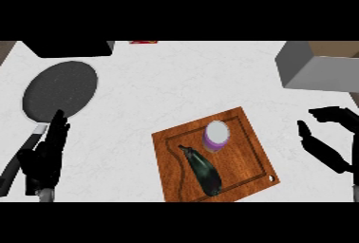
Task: Pick the can from the cutting board and place it in the cardboard box
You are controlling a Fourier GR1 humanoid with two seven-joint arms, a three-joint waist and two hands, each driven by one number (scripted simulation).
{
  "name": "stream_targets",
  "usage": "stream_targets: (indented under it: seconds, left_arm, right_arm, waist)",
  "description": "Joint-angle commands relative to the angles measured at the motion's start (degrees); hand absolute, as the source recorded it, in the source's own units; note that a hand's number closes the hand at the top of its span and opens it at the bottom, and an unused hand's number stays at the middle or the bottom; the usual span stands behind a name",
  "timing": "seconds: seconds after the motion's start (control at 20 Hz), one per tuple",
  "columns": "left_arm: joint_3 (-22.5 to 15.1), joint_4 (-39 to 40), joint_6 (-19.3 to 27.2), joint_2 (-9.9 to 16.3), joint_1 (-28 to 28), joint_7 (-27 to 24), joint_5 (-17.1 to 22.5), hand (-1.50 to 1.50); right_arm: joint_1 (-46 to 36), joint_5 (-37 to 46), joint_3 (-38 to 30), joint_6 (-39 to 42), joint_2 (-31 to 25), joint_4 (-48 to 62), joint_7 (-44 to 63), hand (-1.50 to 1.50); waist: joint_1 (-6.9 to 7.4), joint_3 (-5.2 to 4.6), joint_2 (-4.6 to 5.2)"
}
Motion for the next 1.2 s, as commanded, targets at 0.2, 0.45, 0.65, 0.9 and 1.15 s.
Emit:
stream_targets:
  seconds: [0.2,0.45,0.65,0.9,1.15]
  left_arm:
    - [-0.3,5.26,0.04,-2.99,-3.02,0.85,0.48,0.0]
    - [0.45,6.06,-1.03,-2.53,-3.35,0.55,0.93,0.0]
    - [-1.54,6.5,-0.93,-4.61,-4.85,-0.41,-0.32,0.0]
    - [-1.41,7.2,-1.66,-4.25,-6.75,2.47,-0.34,0.0]
    - [0.71,10.41,-2.59,-4.32,-7.94,-0.25,0.37,0.0]
  right_arm:
    - [8.53,30.66,10.41,-8.59,1.62,-13.93,21.68,-1.5]
    - [10.56,37.77,13.06,6.56,-0.36,-26.29,41.25,-1.5]
    - [2.97,40.4,17.74,19.48,2.68,-32.26,56.23,-1.5]
    - [-7.86,39.77,22.08,32.74,7.35,-29.81,68.33,-1.5]
    - [-13.53,39.02,23.89,38.21,13.23,-23.14,72.43,-1.5]
  waist:
    - [0.74,0.14,-0.04]
    - [1.27,0.1,-0.11]
    - [3.08,0.16,0.2]
    - [4.06,0.35,0.32]
    - [3.83,0.34,0.36]
